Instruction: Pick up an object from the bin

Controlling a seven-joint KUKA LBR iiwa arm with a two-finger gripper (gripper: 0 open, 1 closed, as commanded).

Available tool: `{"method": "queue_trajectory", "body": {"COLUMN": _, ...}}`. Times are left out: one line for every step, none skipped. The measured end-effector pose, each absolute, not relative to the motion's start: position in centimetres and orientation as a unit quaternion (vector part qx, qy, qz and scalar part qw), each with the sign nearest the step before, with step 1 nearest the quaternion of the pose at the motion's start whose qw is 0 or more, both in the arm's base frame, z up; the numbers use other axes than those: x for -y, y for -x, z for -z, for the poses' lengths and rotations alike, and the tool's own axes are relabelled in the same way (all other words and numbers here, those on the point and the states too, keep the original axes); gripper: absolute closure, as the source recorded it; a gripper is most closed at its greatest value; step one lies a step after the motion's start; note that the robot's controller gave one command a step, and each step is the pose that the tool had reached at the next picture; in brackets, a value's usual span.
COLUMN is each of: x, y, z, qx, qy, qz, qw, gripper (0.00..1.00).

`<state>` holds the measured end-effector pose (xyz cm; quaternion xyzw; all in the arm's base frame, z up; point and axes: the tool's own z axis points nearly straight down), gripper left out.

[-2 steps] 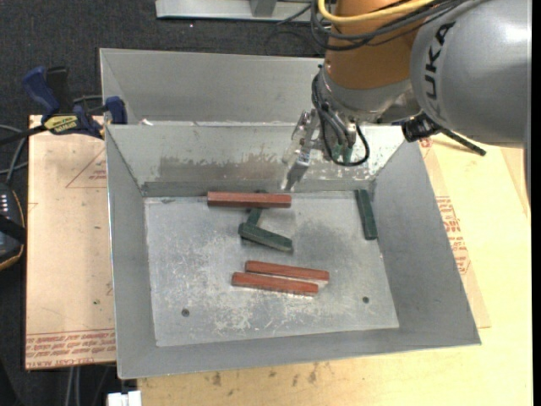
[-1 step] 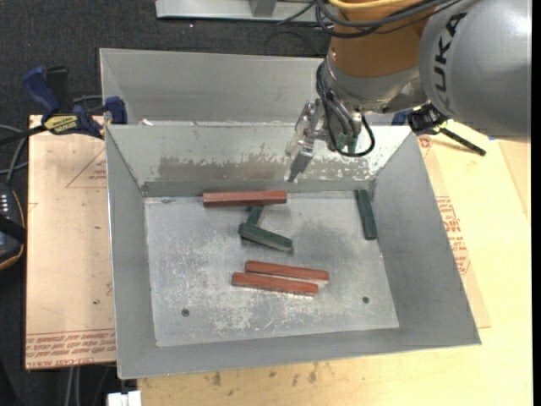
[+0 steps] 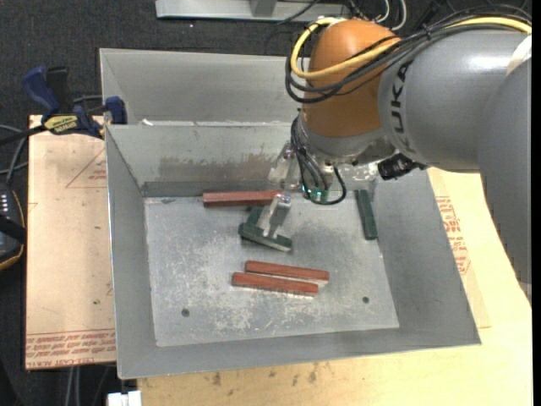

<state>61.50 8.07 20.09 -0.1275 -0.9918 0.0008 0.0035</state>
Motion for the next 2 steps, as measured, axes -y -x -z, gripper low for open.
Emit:
{"method": "queue_trajectory", "body": {"x": -8.1, "y": -61.7, "z": -20.5, "qx": 0.992, "qy": 0.128, "qz": 0.0, "qw": -0.001, "gripper": 0.0}}
{"method": "queue_trajectory", "body": {"x": -7.3, "y": -60.4, "z": -14.4, "qx": 0.992, "qy": 0.125, "qz": 0.001, "qw": -0.003, "gripper": 0.0}}
